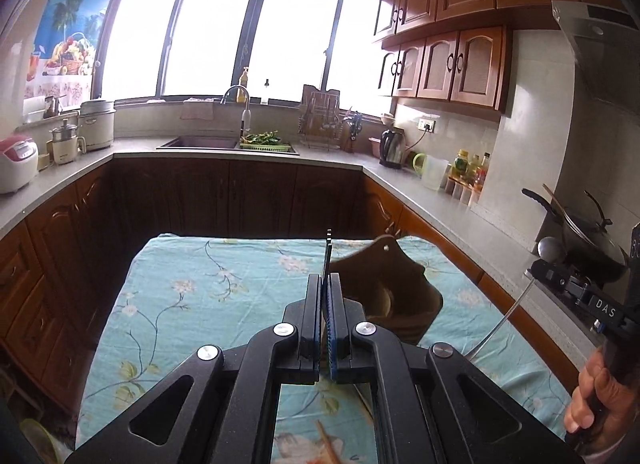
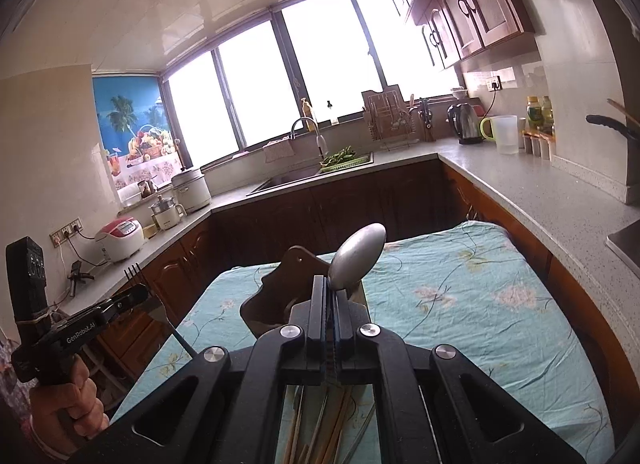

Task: Organize utensils
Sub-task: 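Lift the spoon and chopstick up over the wooden utensil holder with both tools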

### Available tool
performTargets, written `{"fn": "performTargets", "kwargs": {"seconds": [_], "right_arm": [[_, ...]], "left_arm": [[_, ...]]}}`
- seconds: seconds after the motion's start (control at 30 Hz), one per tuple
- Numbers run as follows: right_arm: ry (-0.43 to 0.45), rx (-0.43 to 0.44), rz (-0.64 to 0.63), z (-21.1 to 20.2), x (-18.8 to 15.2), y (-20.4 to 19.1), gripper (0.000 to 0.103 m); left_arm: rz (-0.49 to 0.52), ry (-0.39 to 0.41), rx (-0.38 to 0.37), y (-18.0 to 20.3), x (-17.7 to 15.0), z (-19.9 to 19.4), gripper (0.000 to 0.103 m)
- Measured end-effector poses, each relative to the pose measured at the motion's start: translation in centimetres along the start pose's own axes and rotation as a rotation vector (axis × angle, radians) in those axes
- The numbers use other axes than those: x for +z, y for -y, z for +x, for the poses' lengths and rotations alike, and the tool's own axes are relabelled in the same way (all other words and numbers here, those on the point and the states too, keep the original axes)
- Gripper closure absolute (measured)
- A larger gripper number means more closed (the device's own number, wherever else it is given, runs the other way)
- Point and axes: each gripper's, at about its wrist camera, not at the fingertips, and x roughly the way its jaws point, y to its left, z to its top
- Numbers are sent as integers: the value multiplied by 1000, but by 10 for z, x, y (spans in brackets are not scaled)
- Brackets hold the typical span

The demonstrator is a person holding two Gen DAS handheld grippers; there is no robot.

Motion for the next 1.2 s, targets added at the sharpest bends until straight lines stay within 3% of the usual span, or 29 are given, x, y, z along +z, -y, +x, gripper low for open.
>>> {"fn": "performTargets", "kwargs": {"seconds": [0.2,0.37,0.7,0.87,1.2], "right_arm": [[55,-27,-28,29,33,-3,101],[55,-65,-73,63,40,-2,101],[-53,-75,-76,116,1,8,101],[-108,-65,-81,132,-13,12,101],[-154,-59,-79,141,-26,16,100]], "left_arm": [[13,59,50,4,27,33,103],[25,92,101,14,26,74,103],[39,1,108,36,-19,157,103],[41,-41,99,29,-18,183,102],[82,-74,47,15,-16,179,101]]}}
